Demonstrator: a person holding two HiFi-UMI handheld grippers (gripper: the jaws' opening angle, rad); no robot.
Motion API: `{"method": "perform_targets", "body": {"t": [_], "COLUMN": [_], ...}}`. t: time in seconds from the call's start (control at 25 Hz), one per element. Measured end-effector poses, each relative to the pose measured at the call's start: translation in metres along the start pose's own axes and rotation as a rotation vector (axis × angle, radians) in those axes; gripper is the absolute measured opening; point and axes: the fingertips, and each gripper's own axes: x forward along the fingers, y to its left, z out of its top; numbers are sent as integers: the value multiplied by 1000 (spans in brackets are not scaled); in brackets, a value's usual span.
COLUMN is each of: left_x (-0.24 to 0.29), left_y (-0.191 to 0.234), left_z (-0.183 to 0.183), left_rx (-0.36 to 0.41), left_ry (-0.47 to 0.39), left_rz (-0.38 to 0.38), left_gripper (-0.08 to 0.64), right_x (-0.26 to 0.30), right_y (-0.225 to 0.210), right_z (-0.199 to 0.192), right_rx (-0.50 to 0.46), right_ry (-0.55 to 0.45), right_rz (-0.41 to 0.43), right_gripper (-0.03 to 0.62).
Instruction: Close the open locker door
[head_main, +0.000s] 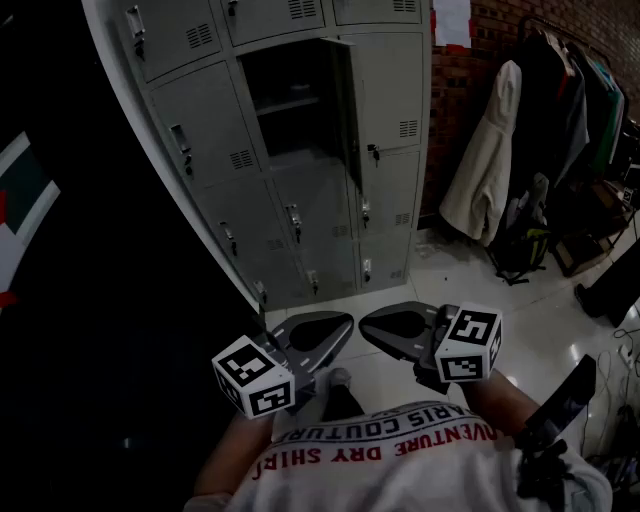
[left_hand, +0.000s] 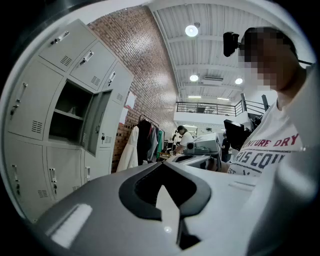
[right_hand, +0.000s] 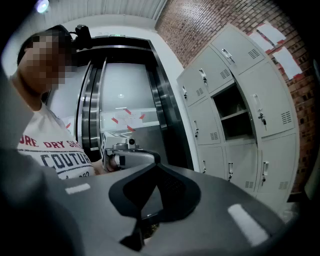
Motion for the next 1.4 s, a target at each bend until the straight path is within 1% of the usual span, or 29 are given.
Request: {"method": "perform_targets", "body": {"t": [0.16, 0.36, 0.56, 0.72, 0.88, 0.96, 1.04, 1.24, 1.32, 1.4], "left_x": [14, 29, 44, 58, 66, 67, 68, 67, 67, 67], "left_y": [44, 120, 206, 256, 285, 294, 299, 315, 322, 329], "left_z": [5, 16, 52, 79, 86, 86, 85, 81, 79, 78], "left_rx": [-10, -34, -33, -17, -15, -21, -28, -49, -54, -57], "left_ry": [-8, 1, -16, -24, -17, -14, -12, -8, -4, -1], "left_rz": [-16, -30, -43, -72, -87, -89, -93, -87, -83, -80], "left_gripper": [5, 5, 5, 5, 5, 5, 5, 5, 5, 5], "right_x": [22, 62, 103, 128, 143, 145, 144, 122, 106, 87], "right_y": [-40, -106, -175, -218, -243, -251, -261, -293, -310, -331], "right_z": [6, 19, 59, 88, 92, 89, 86, 82, 89, 101], "right_rx": [4, 33, 23, 12, 20, 30, 33, -4, -12, -41], "right_ry": [7, 19, 8, -10, 0, 8, 13, 56, 51, 38], "right_rz": [-3, -40, -75, -103, -120, -129, -157, -276, -330, -404], "right_gripper": [-3, -3, -3, -3, -3, -3, -3, -3, -3, -3]}}
